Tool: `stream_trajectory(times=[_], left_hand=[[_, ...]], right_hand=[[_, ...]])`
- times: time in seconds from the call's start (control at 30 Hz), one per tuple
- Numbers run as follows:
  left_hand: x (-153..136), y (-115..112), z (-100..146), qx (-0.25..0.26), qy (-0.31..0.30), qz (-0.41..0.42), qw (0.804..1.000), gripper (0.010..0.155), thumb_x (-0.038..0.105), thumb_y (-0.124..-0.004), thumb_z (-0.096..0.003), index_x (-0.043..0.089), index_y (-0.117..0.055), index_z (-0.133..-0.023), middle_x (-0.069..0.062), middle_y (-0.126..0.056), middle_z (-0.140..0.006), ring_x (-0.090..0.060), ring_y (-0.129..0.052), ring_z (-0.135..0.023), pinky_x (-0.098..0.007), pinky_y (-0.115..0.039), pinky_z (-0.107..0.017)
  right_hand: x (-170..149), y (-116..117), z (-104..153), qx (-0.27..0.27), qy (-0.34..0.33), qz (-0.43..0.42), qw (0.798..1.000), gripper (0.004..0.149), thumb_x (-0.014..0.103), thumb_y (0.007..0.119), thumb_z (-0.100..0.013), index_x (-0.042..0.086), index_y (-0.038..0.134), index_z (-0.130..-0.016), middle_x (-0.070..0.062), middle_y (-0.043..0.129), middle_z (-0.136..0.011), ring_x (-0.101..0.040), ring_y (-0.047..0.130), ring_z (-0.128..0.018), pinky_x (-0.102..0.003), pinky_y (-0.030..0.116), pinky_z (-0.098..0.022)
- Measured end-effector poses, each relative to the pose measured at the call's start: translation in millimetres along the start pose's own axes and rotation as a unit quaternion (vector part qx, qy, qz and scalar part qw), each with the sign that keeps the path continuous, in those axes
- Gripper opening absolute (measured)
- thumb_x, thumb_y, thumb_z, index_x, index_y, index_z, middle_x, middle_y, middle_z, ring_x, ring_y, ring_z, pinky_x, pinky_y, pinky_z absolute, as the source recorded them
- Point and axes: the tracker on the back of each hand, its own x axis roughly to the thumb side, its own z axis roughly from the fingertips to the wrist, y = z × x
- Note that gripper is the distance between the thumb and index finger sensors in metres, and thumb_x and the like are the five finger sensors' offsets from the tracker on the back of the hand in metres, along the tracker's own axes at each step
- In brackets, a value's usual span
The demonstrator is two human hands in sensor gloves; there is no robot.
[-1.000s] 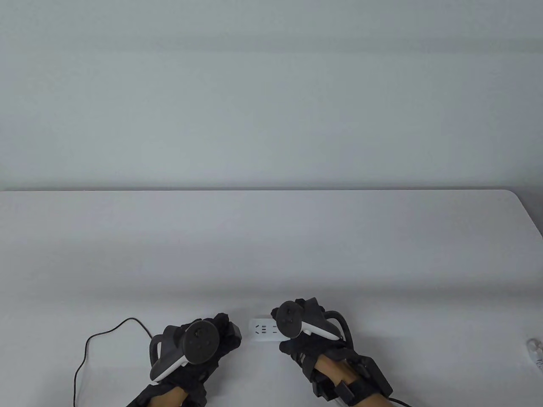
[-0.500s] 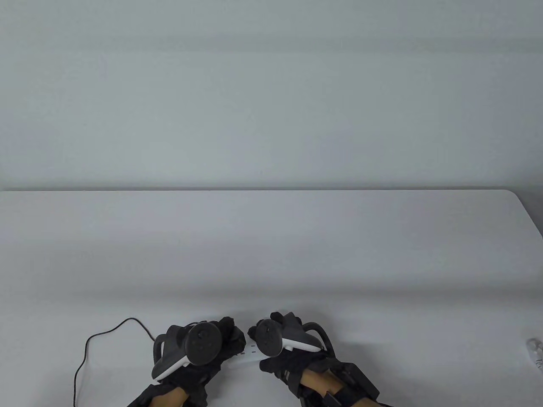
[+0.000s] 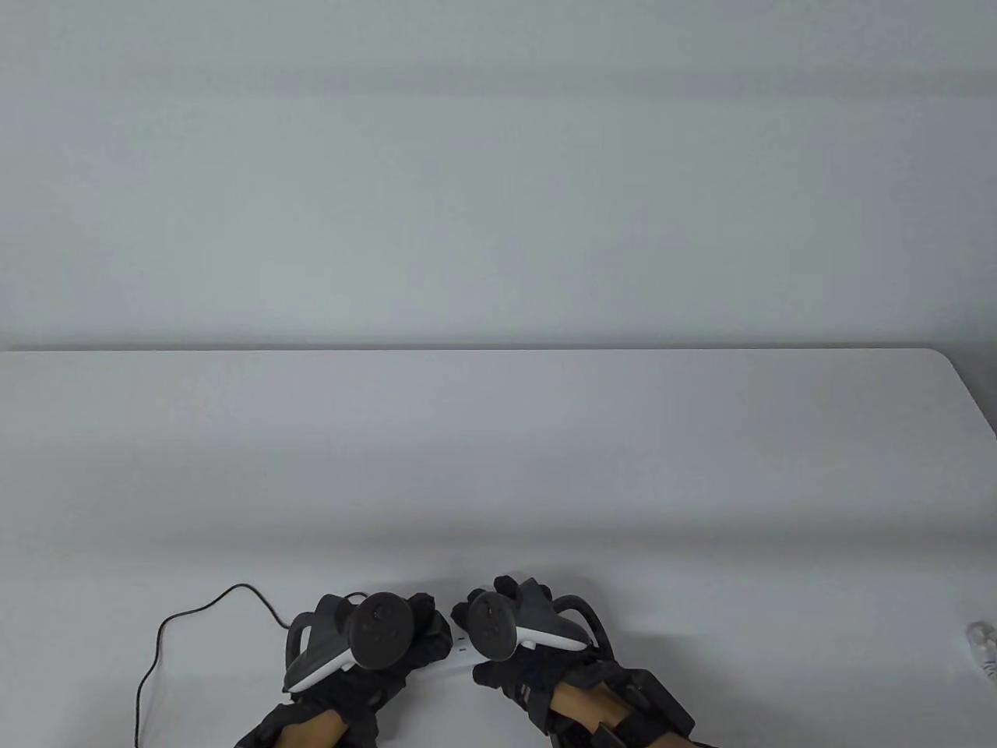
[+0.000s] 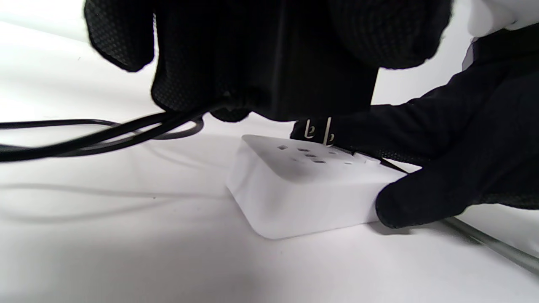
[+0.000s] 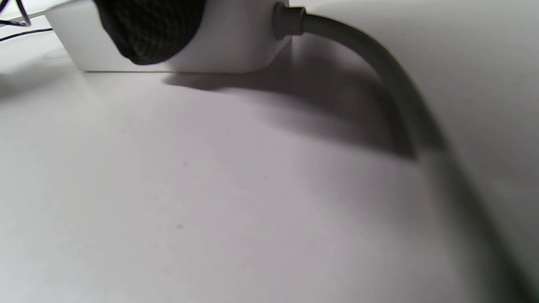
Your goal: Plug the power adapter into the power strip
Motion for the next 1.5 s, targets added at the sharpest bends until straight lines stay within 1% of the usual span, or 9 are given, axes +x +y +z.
stream_trajectory(times=[0.37,0.73,0.87,0.9,0.93,0.97,1.3,1.43,1.5], left_hand=[[7.7,-6.2,-5.4,-0.017,0.006,-0.039,0.999,0.070,0.061,-0.071,-0.0406,0.023,-0.076,-0.099,-0.007,-0.096,-0.087,-0.034,-0.099,-0.080,-0.056,-0.075,-0.069],[21.9,-2.6,-7.0,0.003,-0.001,-0.090,0.996,0.069,0.061,-0.074,-0.0388,0.026,-0.080,-0.098,-0.007,-0.100,-0.081,-0.033,-0.103,-0.075,-0.054,-0.078,-0.068],[20.7,-1.9,-8.1,-0.006,0.008,-0.084,0.996,0.069,0.061,-0.075,-0.0387,0.025,-0.081,-0.097,-0.007,-0.101,-0.080,-0.032,-0.105,-0.073,-0.052,-0.080,-0.066],[19.8,-12.0,-11.4,-0.028,0.005,-0.089,0.996,0.069,0.060,-0.077,-0.0388,0.023,-0.083,-0.097,-0.009,-0.102,-0.080,-0.034,-0.105,-0.073,-0.053,-0.080,-0.066],[22.3,-14.4,-12.1,-0.039,0.022,-0.107,0.993,0.069,0.061,-0.076,-0.0380,0.026,-0.080,-0.097,-0.008,-0.099,-0.081,-0.032,-0.106,-0.074,-0.051,-0.081,-0.066],[23.6,-8.5,-8.6,-0.017,0.010,-0.114,0.993,0.069,0.060,-0.077,-0.0378,0.024,-0.082,-0.096,-0.008,-0.101,-0.081,-0.032,-0.106,-0.074,-0.052,-0.081,-0.066],[22.4,-11.5,-9.9,-0.021,0.004,-0.107,0.994,0.071,0.062,-0.075,-0.0387,0.025,-0.079,-0.099,-0.007,-0.100,-0.083,-0.032,-0.105,-0.075,-0.053,-0.079,-0.067],[17.2,-9.6,-9.3,-0.036,0.002,-0.084,0.996,0.073,0.064,-0.071,-0.0397,0.025,-0.076,-0.101,-0.008,-0.097,-0.087,-0.034,-0.101,-0.080,-0.055,-0.076,-0.069],[12.7,-6.4,-7.3,-0.038,0.001,-0.063,0.997,0.076,0.066,-0.069,-0.0396,0.024,-0.073,-0.103,-0.009,-0.095,-0.090,-0.035,-0.099,-0.083,-0.057,-0.074,-0.069]], right_hand=[[0.8,0.4,0.1,-0.001,0.003,0.005,1.000,0.082,0.045,0.072,-0.049,0.029,0.025,-0.114,-0.005,0.030,-0.123,-0.041,0.020,-0.109,-0.066,0.027,-0.072],[2.3,-0.1,-0.3,-0.001,0.006,0.012,1.000,0.081,0.045,0.072,-0.049,0.029,0.026,-0.114,-0.005,0.032,-0.123,-0.040,0.020,-0.109,-0.066,0.027,-0.072],[2.8,-0.2,-0.4,-0.002,0.007,0.015,1.000,0.081,0.045,0.072,-0.048,0.030,0.026,-0.114,-0.005,0.032,-0.123,-0.039,0.020,-0.109,-0.066,0.027,-0.072],[2.8,0.2,-0.5,-0.001,0.006,0.017,1.000,0.081,0.045,0.072,-0.048,0.030,0.026,-0.113,-0.005,0.033,-0.123,-0.039,0.020,-0.109,-0.066,0.027,-0.072],[3.5,0.1,-0.4,-0.002,0.008,0.016,1.000,0.081,0.045,0.072,-0.048,0.030,0.026,-0.114,-0.005,0.033,-0.123,-0.039,0.020,-0.109,-0.066,0.027,-0.072],[3.4,0.0,-0.6,-0.002,0.008,0.017,1.000,0.081,0.045,0.072,-0.048,0.030,0.026,-0.114,-0.005,0.033,-0.123,-0.039,0.020,-0.109,-0.066,0.027,-0.072],[1.5,1.4,-0.2,0.001,0.005,0.010,1.000,0.082,0.046,0.071,-0.048,0.031,0.024,-0.113,-0.005,0.031,-0.123,-0.039,0.021,-0.109,-0.066,0.028,-0.073],[-2.4,1.4,0.1,0.005,-0.010,0.004,1.000,0.082,0.048,0.070,-0.050,0.029,0.022,-0.113,-0.005,0.030,-0.123,-0.040,0.021,-0.109,-0.066,0.030,-0.073],[-6.6,-1.9,2.9,0.007,-0.025,-0.013,1.000,0.084,0.052,0.068,-0.050,0.027,0.019,-0.113,-0.006,0.027,-0.123,-0.042,0.021,-0.108,-0.067,0.030,-0.072]])
